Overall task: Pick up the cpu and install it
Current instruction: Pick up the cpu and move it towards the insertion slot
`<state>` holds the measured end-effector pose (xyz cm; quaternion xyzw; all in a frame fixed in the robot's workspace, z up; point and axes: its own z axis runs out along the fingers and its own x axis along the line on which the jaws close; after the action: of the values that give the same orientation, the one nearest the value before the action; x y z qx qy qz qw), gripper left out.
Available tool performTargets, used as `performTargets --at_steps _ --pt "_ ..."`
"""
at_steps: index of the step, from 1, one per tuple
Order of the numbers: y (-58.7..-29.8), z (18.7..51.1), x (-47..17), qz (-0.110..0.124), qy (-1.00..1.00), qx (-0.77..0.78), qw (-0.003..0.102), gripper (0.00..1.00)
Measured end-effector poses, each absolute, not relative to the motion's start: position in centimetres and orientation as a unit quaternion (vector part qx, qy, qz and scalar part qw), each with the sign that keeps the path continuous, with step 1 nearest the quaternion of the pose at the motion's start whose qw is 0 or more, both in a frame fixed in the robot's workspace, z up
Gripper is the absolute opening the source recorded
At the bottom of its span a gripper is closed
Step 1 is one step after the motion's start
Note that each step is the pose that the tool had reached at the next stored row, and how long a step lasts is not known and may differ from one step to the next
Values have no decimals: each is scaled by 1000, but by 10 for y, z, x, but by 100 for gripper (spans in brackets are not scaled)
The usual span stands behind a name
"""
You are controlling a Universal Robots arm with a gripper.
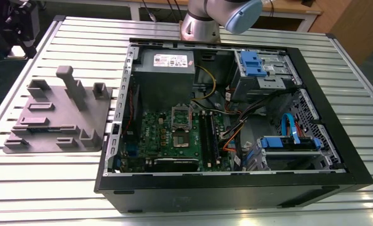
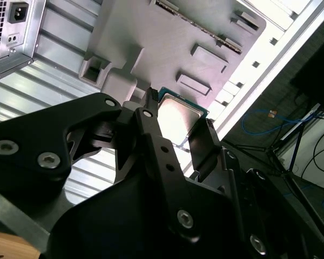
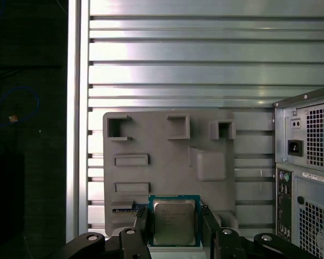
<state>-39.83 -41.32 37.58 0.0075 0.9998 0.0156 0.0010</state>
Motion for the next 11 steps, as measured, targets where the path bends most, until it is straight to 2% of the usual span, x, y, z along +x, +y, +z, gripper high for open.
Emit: performTargets --at_steps 11 --pt "-413 376 -392 16 1000 8 1 47"
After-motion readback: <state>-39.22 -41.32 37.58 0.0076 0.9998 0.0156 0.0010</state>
